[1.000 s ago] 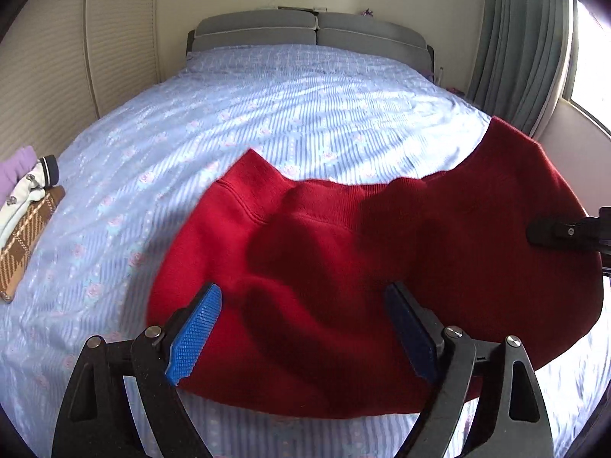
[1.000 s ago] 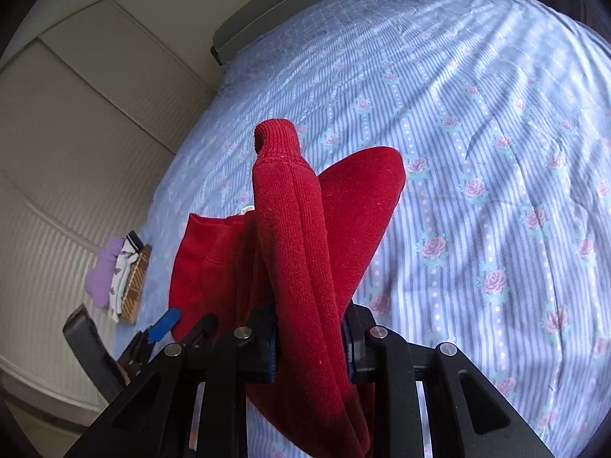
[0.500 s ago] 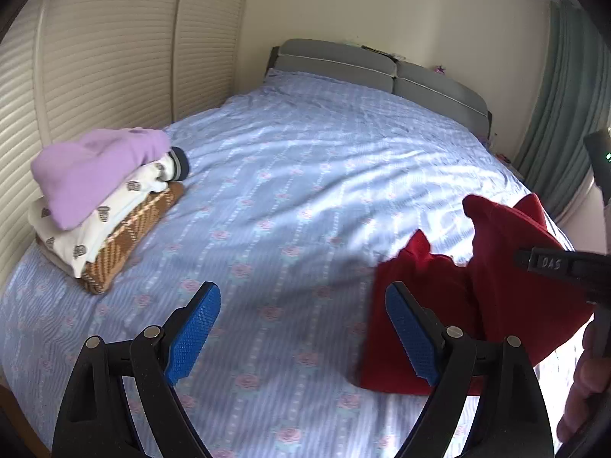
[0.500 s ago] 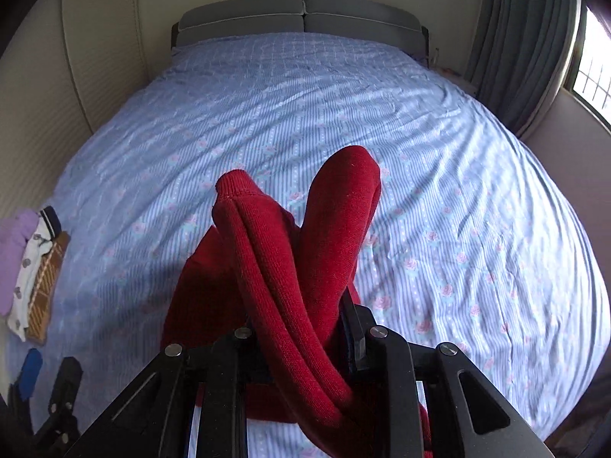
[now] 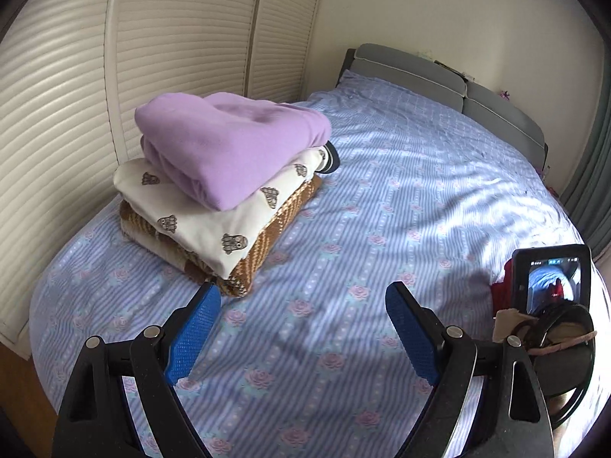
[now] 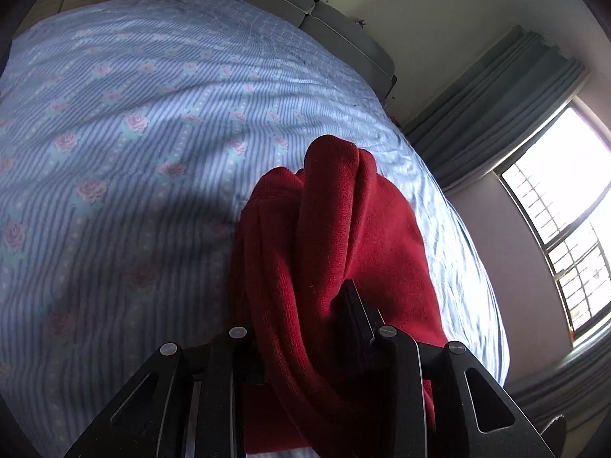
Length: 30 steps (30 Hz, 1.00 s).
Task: Fold small clothes
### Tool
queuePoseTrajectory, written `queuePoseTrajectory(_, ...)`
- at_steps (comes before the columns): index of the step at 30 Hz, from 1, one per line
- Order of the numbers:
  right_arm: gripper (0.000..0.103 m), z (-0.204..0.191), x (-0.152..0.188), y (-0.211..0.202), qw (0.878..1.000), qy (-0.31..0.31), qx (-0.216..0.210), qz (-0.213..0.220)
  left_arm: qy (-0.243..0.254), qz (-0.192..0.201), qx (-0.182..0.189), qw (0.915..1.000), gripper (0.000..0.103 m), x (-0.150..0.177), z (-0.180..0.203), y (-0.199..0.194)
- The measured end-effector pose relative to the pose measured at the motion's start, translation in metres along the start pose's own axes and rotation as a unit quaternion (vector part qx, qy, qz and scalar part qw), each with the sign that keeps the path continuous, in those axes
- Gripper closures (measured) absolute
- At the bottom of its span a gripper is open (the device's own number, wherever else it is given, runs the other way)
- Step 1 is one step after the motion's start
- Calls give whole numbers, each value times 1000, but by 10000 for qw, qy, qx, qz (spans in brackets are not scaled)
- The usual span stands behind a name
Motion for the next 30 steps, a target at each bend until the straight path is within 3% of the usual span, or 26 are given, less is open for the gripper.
queuePoseTrajectory(5, 66, -23, 4, 5, 9988, -229, 369, 209, -54, -100, -2, 9999, 14, 3, -11, 9)
queuePoseTrajectory(8, 59, -15, -1, -3, 9993, -111, 245, 273, -45, -82, 57, 9999, 14, 1, -8, 4)
queuePoseTrajectory(12, 34, 4, -8, -21, 9981, 199, -462, 368, 48, 66, 109, 9999, 14, -10, 2, -17)
queuePoseTrajectory(16, 34, 27, -4, -49, 9903, 448, -1198, 544, 244, 205, 150, 9994, 14, -20, 21, -39)
queuePoseTrajectory(22, 34, 81, 10, -85, 9737, 775, -1897, 995, 528, 384, 271, 9975, 14, -26, 62, -73)
queuePoseTrajectory(26, 34, 141, 30, -97, 9577, 1125, -2320, 1276, 739, 471, 569, 9945, 14, -23, 103, -89)
queuePoseTrajectory(30, 34, 199, 57, -87, 9434, 1433, -2598, 1484, 1201, 537, 1061, 9856, 16, -12, 166, -95)
Point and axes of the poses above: each gripper's, at about its wrist camera, not at the fingertips, and y roughly the way its jaws point, z to its right, x to its underside, the point moved 5 cm from there along y, roughly the way its jaws point, and after that the axes turned 6 degrees about -x, right-handed, at the moved point
